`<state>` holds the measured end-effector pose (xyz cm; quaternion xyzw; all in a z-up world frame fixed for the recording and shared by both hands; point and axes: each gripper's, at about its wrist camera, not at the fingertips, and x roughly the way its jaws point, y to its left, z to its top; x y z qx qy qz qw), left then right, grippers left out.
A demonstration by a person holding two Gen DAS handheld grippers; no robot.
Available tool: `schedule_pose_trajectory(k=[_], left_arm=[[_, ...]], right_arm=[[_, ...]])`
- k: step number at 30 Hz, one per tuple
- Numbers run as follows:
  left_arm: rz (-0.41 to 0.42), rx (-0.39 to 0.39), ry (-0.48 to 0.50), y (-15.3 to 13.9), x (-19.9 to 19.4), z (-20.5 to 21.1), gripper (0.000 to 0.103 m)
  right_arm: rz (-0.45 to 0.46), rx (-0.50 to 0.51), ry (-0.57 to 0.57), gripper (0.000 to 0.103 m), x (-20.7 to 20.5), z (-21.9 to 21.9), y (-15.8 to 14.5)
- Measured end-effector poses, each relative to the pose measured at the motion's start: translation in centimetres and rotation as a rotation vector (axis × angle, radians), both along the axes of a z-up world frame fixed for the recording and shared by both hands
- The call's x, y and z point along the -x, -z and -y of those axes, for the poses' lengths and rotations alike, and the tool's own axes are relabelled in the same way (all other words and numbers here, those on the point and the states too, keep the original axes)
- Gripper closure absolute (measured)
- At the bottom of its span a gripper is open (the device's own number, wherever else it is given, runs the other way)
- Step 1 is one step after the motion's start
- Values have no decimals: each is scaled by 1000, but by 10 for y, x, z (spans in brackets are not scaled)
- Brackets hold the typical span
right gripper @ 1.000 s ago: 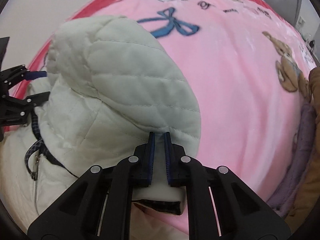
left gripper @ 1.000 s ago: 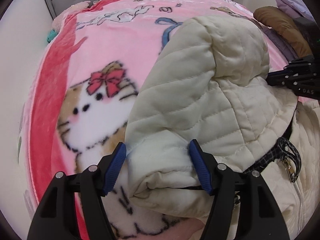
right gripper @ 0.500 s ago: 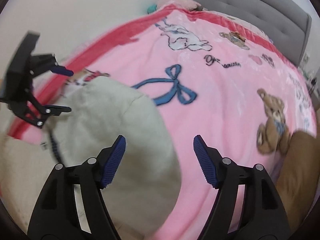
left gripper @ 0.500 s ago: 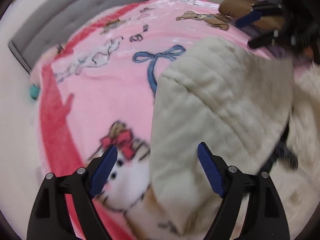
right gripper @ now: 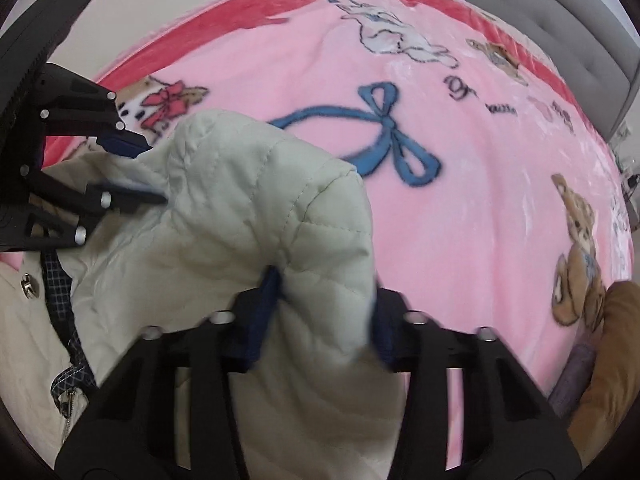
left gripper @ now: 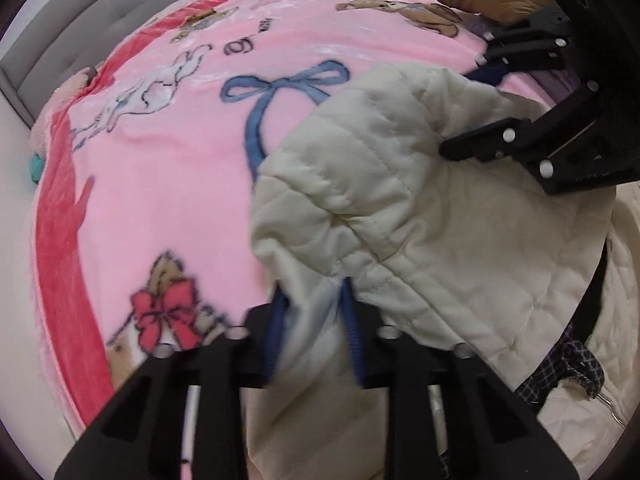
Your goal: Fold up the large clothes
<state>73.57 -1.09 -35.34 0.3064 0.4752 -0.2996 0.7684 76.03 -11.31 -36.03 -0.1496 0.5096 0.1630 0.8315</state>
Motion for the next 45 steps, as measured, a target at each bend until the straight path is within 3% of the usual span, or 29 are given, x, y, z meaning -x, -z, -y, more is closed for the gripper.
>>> schedule_pose_trajectory(k=[3,7,10,14,17,20,25,27,30,35,40,45], left_arm=[[30,4,3,-7,7,-2,94],[71,51,1,-32,23,-10,97],[104,127,7,-66,45,-24,97],[154,219,40,-122,104,-49,97],[193,211,101,-145,161,-56,97],[190,177,172,-146,220,-60,97],[136,154,219,-116,298,-62,97],[133,133,215,-98,317,-63,97],[116,146,170,-75,335,-65,97],[193,80,158,-40,364,-61,97],[201,38,132,-10,374,-53,95],[222,37,100,-6,381,-52,94]], right_arm=[[12,-34,28,86,5,1,-6],[47,-85,35,91,15,5,-29],[117,-129,2,92,41,7,-66],[192,-204,-47,92,95,6,-120],[248,-180,-99,92,150,-3,-150],[280,-141,-167,92,210,-14,-164],[244,-72,-214,92,297,-25,-136],[235,-20,-240,92,326,-32,-115],[223,-32,-210,92,356,-37,-91],[220,-25,-175,92,374,-42,-62],[131,-10,-137,92,379,-42,-19],[174,82,-123,89,391,-55,-6]])
